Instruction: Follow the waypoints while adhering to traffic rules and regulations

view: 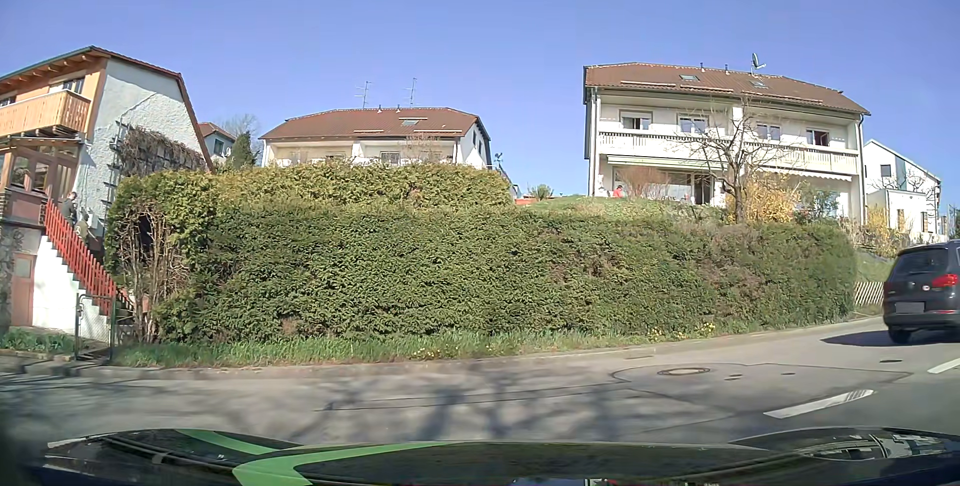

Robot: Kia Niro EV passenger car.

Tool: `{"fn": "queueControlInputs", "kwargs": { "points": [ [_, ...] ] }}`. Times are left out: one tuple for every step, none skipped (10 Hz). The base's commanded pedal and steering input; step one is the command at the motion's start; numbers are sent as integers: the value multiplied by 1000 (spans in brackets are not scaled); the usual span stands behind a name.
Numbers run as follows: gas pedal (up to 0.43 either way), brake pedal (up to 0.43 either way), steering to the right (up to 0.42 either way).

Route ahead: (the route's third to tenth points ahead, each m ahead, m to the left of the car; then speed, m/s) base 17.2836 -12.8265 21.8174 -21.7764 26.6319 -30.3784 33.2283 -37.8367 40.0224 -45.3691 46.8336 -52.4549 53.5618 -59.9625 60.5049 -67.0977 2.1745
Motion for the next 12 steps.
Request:
{"fn": "queueControlInputs", "kwargs": {
  "points": [
    [488,0,345],
    [488,0,346],
    [480,0,350],
    [461,0,354],
    [441,0,354],
    [421,0,353],
    [421,0,354],
    [398,0,353],
    [370,0,354],
    [350,0,360],
    [331,0,367],
    [331,0,376]
  ]
}}
